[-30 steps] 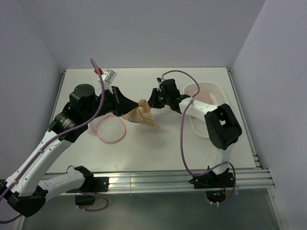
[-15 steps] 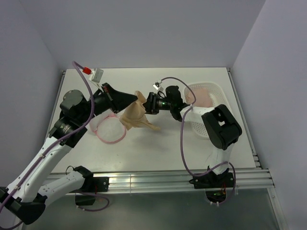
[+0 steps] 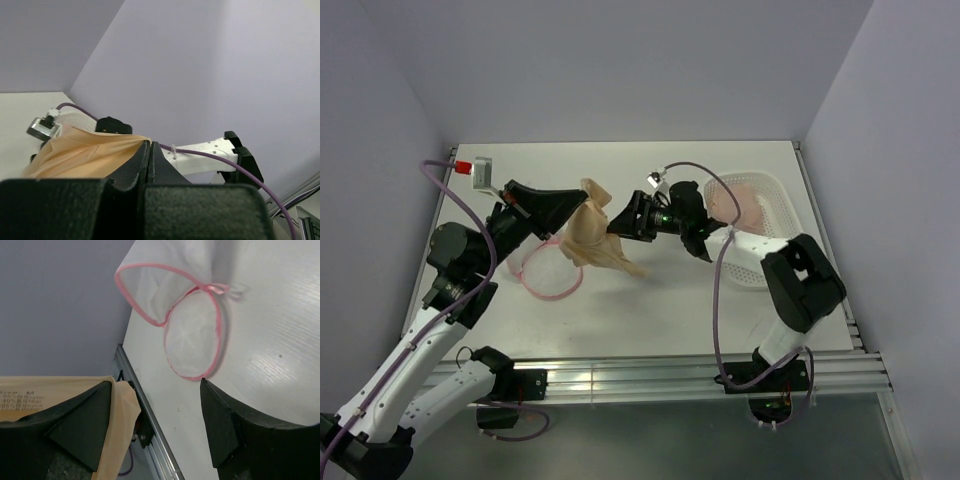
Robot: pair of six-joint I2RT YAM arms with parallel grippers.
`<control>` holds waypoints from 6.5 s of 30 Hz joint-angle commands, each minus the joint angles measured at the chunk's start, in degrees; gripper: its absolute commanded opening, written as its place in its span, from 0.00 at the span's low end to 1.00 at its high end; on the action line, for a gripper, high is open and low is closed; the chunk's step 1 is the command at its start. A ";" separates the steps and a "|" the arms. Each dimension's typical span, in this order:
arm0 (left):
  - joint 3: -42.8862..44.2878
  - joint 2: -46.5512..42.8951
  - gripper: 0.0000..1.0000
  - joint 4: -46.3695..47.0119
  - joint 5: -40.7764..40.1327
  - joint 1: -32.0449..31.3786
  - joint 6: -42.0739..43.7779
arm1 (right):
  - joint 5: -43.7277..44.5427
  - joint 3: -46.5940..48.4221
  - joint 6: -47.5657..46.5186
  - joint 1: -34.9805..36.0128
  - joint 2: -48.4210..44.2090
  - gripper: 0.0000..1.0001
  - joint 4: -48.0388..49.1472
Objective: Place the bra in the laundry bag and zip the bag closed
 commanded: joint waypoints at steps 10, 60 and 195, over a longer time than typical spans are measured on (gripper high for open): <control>-6.38 -3.95 0.00 18.87 -5.66 2.03 -4.98 | 18.68 -2.62 3.29 -1.57 -13.99 0.86 -17.31; -33.52 5.31 0.00 31.63 -27.80 -1.83 -11.30 | 26.16 -9.74 5.31 -6.94 -24.20 0.94 -27.08; -23.08 31.38 0.00 -17.52 -45.22 -18.36 -15.44 | 7.97 -16.07 -3.31 8.53 2.00 0.89 10.28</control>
